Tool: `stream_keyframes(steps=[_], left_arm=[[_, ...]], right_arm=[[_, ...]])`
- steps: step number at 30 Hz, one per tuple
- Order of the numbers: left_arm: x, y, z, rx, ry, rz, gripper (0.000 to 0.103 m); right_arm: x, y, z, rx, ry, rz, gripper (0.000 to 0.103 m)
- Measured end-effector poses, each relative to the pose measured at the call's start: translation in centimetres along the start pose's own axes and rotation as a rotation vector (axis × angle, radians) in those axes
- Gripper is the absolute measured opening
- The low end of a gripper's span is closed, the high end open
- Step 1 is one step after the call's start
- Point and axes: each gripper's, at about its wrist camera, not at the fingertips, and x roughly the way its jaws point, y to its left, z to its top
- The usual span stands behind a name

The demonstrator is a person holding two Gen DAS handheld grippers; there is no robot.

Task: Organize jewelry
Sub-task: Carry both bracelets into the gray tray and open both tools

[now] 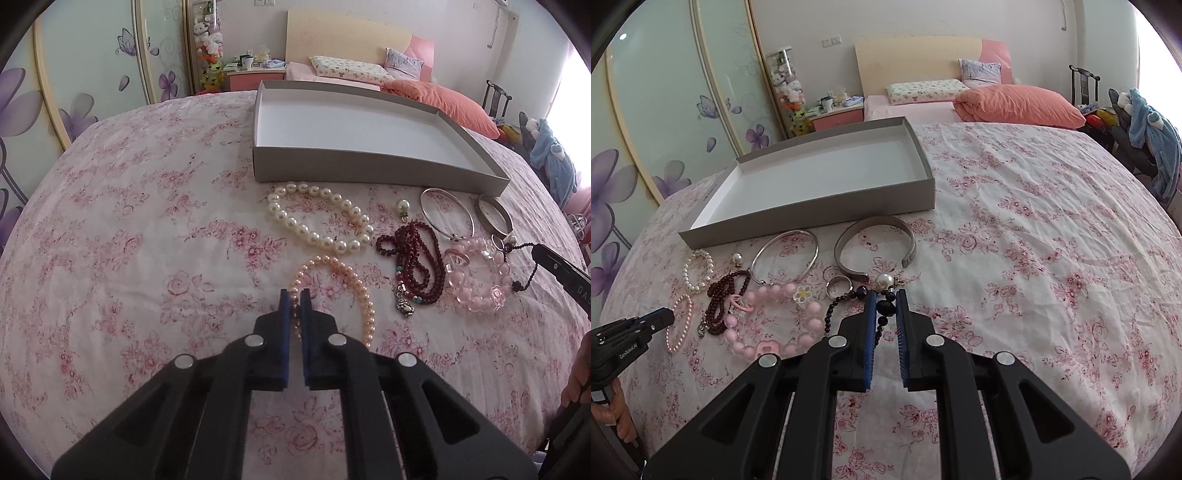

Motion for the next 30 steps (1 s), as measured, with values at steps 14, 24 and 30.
stream_keyframes(steps=[14,24,30], left_arm=[[-4.1,0.7,0.8,-0.009,-0.130,0.001,0.006],[-7.3,-0.1,2.9,0.020,-0.236,-0.001,0.006],[-7.7,-1.0,4.5,0.046,-0.274,0.013,0.006]], right_arm=[[-2.9,1.8,1.0,-0.035,-0.096,0.093,0.012],[-4.2,3.2,2.7,-0.056,-0.158,0.144,0.012],[-4.3,3.7,4.4,-0.083,-0.203,0.153,0.012]])
